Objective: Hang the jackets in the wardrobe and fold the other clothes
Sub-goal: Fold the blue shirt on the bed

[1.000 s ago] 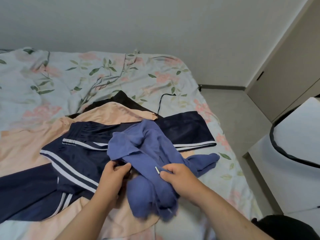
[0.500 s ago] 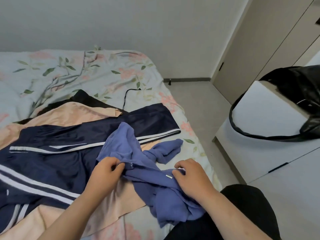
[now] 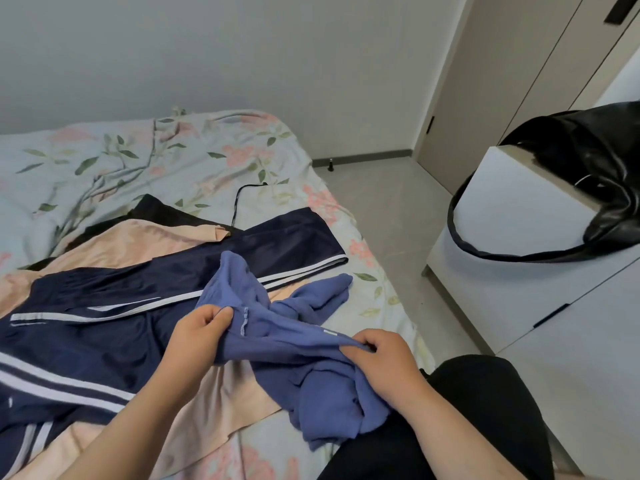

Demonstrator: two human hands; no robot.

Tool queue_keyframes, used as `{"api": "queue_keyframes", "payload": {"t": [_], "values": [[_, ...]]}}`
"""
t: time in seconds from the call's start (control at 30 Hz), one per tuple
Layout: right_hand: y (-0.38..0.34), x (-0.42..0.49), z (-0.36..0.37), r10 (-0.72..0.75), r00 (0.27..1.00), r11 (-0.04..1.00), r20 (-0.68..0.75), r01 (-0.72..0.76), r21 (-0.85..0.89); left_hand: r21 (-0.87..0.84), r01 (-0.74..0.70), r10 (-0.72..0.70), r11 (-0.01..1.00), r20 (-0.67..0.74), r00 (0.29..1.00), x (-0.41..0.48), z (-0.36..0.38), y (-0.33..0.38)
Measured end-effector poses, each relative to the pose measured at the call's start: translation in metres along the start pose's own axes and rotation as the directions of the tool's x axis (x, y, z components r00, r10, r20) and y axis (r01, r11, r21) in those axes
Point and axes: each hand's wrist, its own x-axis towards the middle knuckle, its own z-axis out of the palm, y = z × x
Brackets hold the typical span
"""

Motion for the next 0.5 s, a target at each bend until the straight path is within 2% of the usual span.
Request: {"api": "queue_keyframes", "payload": {"t": [0.13, 0.3, 0.4, 0.5], "values": [[-0.003, -0.001, -0.007, 0.049, 0.998, 0.982, -0.048, -0.040, 0.183, -0.128, 0.102, -0.080, 0.987, 0.168, 0.983, 0.005, -0.002, 0.016], [-0.004, 0.000, -0.013, 0.178, 0.983, 0.899, -0.052, -0.141, 0.415, -0.120, 0.141, -0.100, 0.983, 0.296, 0.950, 0.009, -0.005, 0.036], [-0.003, 0.000, -0.019, 0.208, 0.977, 0.824, -0.038, -0.154, 0.546, -0.023, 0.097, -0.084, 0.995, 0.328, 0.941, 0.006, -0.008, 0.045], [-0.001, -0.001, -0.021, 0.205, 0.974, 0.827, -0.097, -0.119, 0.549, 0.225, -0.017, -0.067, 0.974, 0.361, 0.930, 0.004, -0.010, 0.054]]}}
